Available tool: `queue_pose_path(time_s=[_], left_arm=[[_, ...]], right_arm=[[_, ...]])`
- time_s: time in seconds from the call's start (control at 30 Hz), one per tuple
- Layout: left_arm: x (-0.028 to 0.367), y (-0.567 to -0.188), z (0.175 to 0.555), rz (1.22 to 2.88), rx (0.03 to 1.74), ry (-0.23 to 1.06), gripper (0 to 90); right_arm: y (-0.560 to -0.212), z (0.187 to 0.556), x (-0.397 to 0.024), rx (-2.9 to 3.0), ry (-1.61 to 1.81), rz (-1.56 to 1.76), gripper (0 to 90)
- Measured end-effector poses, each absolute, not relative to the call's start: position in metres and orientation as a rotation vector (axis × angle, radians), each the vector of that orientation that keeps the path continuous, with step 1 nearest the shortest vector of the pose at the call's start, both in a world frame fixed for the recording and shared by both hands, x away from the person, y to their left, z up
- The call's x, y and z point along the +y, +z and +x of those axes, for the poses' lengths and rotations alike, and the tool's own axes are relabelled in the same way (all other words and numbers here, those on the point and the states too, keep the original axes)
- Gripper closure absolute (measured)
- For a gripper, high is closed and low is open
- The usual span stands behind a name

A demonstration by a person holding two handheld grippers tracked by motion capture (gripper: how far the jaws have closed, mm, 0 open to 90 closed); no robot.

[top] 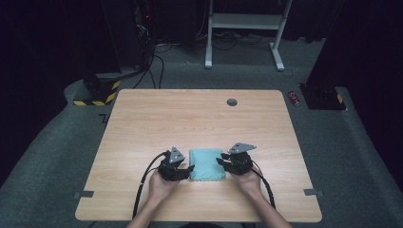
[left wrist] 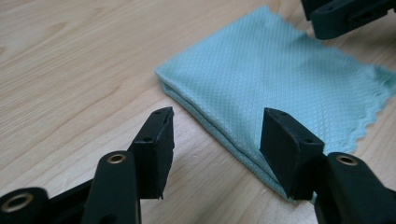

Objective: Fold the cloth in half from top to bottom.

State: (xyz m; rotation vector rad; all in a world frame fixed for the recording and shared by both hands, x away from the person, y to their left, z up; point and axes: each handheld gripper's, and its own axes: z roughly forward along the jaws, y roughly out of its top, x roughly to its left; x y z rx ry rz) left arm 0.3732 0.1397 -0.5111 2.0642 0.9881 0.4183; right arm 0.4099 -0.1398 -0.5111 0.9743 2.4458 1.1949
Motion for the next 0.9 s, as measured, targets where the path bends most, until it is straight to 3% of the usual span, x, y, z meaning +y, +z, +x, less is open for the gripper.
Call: queue_pose_path(time_s=[0.37,0.9], left_arm=[[0.179,-0.502,0.365,1.929,1.082,0.438,42.8],[0.211,-0.510,0.358,1.901,1.190,0.487,41.8]], right_arm=[[-0.501,0.399,-0.179,2.336,1.235,1.067,64.6],[-0.502,0.394,-0.218,2.255,1.206,1.190,63.3]])
